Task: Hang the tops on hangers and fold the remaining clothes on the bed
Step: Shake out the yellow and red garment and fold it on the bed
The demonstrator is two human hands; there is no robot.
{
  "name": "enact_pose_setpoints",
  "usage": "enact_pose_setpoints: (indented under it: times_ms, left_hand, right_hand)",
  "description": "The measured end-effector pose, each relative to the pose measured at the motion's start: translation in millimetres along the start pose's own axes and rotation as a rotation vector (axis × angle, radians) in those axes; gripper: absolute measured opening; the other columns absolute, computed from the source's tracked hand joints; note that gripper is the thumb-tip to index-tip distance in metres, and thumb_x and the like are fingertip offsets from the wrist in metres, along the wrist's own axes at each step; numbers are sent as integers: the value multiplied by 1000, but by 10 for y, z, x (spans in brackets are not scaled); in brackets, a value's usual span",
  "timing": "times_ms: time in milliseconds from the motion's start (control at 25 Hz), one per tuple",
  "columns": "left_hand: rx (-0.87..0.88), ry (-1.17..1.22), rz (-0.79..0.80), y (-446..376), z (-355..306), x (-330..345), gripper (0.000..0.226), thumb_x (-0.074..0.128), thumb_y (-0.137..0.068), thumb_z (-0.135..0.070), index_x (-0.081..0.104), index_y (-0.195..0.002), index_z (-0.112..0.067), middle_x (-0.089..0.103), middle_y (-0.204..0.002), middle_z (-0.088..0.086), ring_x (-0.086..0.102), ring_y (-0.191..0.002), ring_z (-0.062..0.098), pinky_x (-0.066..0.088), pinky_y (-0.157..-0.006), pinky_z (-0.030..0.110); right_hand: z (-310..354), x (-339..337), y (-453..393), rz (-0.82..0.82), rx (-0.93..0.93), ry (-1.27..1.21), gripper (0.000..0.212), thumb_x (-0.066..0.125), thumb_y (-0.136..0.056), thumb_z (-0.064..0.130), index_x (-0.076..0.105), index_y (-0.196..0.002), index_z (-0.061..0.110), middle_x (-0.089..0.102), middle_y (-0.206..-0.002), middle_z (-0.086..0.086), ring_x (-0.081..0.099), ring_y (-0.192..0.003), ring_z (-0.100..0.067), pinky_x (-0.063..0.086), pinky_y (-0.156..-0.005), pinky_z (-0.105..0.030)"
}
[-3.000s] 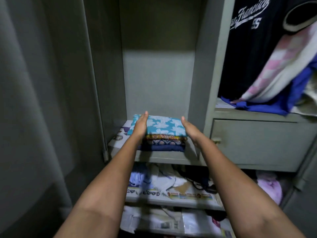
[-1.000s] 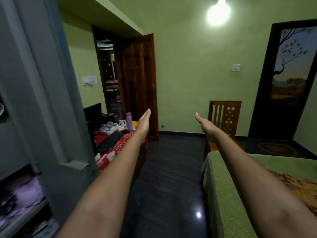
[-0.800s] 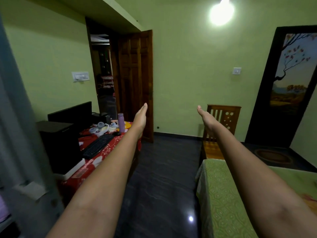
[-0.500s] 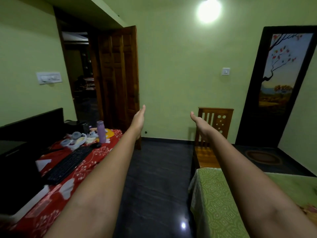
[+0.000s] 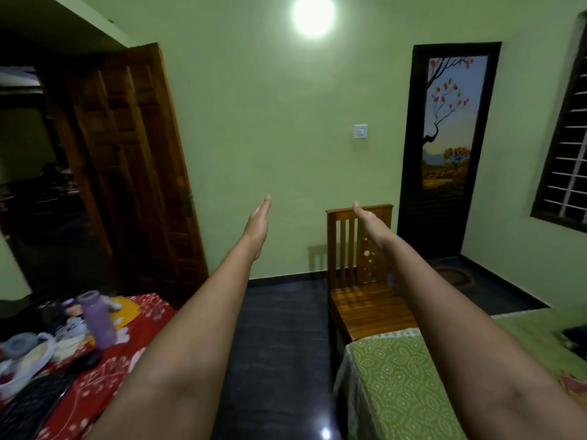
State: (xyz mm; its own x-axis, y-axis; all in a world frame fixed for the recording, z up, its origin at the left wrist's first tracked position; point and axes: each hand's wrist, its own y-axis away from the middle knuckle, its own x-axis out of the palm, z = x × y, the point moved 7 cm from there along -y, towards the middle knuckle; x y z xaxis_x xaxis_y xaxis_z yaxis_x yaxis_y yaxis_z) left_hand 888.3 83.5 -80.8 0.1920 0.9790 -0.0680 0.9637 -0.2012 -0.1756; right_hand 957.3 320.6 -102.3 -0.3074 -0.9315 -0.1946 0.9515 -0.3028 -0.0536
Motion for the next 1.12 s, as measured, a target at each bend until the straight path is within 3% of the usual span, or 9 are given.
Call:
enact_pose_setpoints:
  times_ms: [160, 280, 480, 560, 680, 800, 920, 1120]
  left_hand:
    - [3, 42, 56, -882, 194, 480, 63, 30, -99, -54, 20, -152, -22, 21, -158, -5, 15, -146, 18, 13, -117, 37]
    - [15, 76, 95, -1622, 223, 996, 63, 31, -98, -55, 21, -151, -24, 21, -158, -5, 15, -146, 18, 12, -117, 37]
    - [85, 127, 271, -2523, 102, 2316, 59, 27, -99, -53, 22, -151, -26, 23, -157, -5, 17, -146, 17, 13, -118, 38]
    - [101, 148, 409, -2673, 73, 3020, 56, 26, -101, -48, 20, -151, -23, 21, -158, -3, 17, -146, 18, 12, -118, 37]
    - [71, 213, 620, -2798, 45, 4104, 56, 24, -103, -45, 17, -152, -19, 17, -158, -4, 12, -146, 15, 10, -117, 32]
    - [47, 282, 807, -2874, -39, 5088, 57, 26, -102, -47, 21, -151, -17, 24, -152, -11, 20, -141, 8, 16, -112, 26]
    - [70, 247, 974, -2838, -92, 5945, 62, 30, -99, -53, 22, -151, -21, 22, -157, -3, 18, -145, 17, 14, -116, 35]
    - [93, 287, 1289, -2540, -391, 6881, 64, 29, -97, -57, 19, -152, -25, 17, -159, -4, 13, -147, 18, 12, -117, 38]
  right_hand:
    - [-185, -377, -822, -32, 27, -14, 91, 39, -81, 78, 21, -151, 22, 19, -158, -10, 19, -144, -33, 17, -114, -53]
    - [-206, -843, -1487, -98, -24, -48, 85, 37, -85, 73, 20, -152, 24, 17, -159, -7, 15, -145, -30, 14, -115, -48]
    - [-278, -1878, -2193, -255, -28, -44, 79, 35, -91, 66, 16, -152, 19, 15, -159, -3, 12, -146, -24, 12, -116, -42]
    - [-350, -2400, -2311, -357, -15, -33, 75, 35, -93, 63, 18, -151, 18, 16, -159, -2, 13, -146, -21, 12, -116, -39]
    - [-530, -3173, -2178, -540, 19, -31, 70, 35, -97, 57, 19, -151, 17, 16, -159, 0, 13, -146, -20, 10, -116, -38]
    - [-704, -3927, -1847, -767, 62, -5, 69, 35, -96, 57, 21, -151, 16, 18, -159, 0, 14, -146, -21, 12, -116, -40]
    - [-817, -4432, -1364, -972, 130, 7, 71, 34, -95, 61, 20, -152, 21, 15, -160, 0, 13, -147, -21, 14, -116, -42]
    - [-777, -4835, -688, -1276, 162, 27, 67, 32, -97, 59, 20, -152, 22, 15, -159, -1, 15, -146, -20, 17, -116, -42]
